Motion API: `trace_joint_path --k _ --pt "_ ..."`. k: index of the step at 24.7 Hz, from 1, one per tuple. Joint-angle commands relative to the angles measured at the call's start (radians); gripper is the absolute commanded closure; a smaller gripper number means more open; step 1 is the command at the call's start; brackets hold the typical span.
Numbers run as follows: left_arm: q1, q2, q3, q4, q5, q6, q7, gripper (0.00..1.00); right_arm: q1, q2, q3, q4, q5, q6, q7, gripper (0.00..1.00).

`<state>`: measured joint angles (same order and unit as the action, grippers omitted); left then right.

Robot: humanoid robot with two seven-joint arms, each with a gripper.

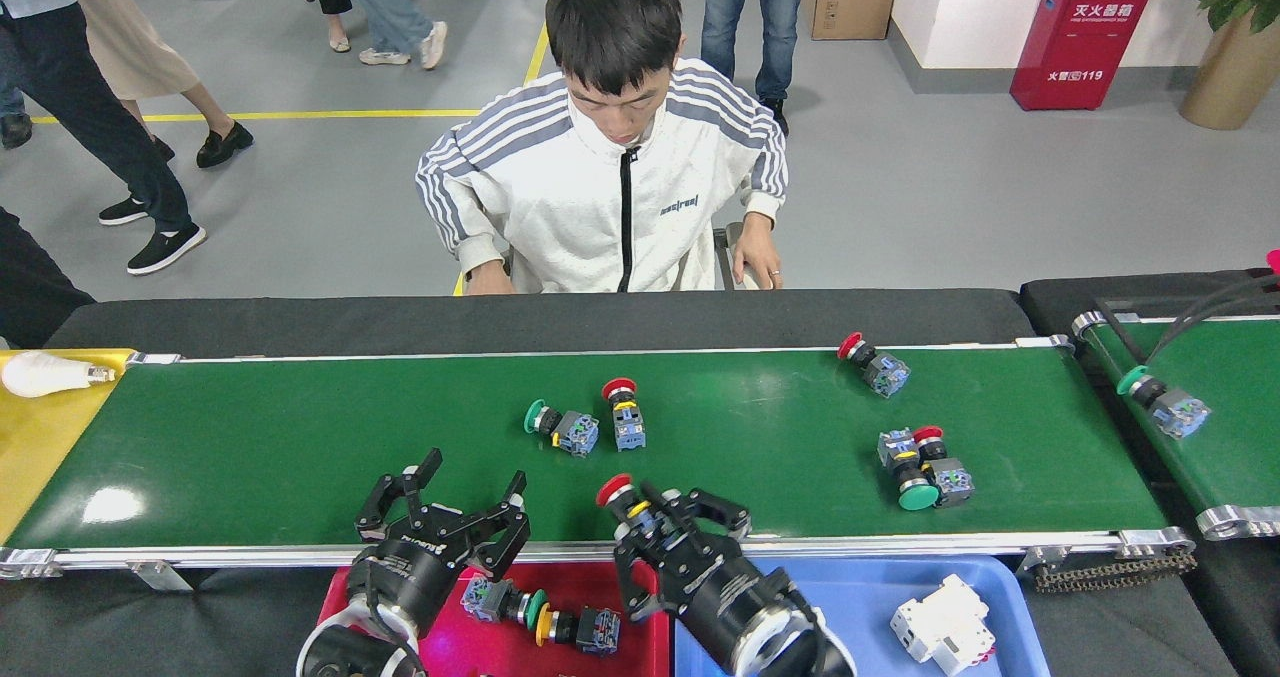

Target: Pick switch part from conveyor to tray

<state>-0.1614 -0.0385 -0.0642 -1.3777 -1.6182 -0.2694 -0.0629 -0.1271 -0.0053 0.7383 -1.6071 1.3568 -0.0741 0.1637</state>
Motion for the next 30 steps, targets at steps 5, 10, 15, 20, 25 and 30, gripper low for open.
trace_joint_path --k 5,10,15,20,25,30 --pt "-0.078 -0.024 -0.011 0.048 0.0 0.029 -0.02 0.0 0.0 -0.002 -0.004 -0.043 -0.007 -0.079 -0.009 0.0" --pt "-0.095 -0.021 -0.002 0.104 0.0 0.053 -0.02 0.0 0.087 -0.015 -0.289 -0.073 -0.016 -0.062 -0.079 0.0" --pt "-0.115 -0.012 0.001 0.137 0.001 0.104 -0.02 0.01 0.26 0.045 -0.672 -0.073 -0.018 -0.046 -0.219 0.0" --pt "-0.202 -0.009 0.001 0.267 0.001 0.191 -0.012 0.05 0.33 0.018 -0.781 -0.048 -0.038 -0.046 -0.279 0.0" --pt "-0.294 0.0 0.001 0.398 0.003 0.248 -0.008 0.05 0.234 -0.027 -0.7 0.004 -0.03 -0.064 -0.259 0.0" --pt "-0.303 0.005 0.001 0.427 0.007 0.266 -0.006 0.3 0.09 -0.067 -0.531 0.101 -0.025 -0.059 -0.135 0.0"
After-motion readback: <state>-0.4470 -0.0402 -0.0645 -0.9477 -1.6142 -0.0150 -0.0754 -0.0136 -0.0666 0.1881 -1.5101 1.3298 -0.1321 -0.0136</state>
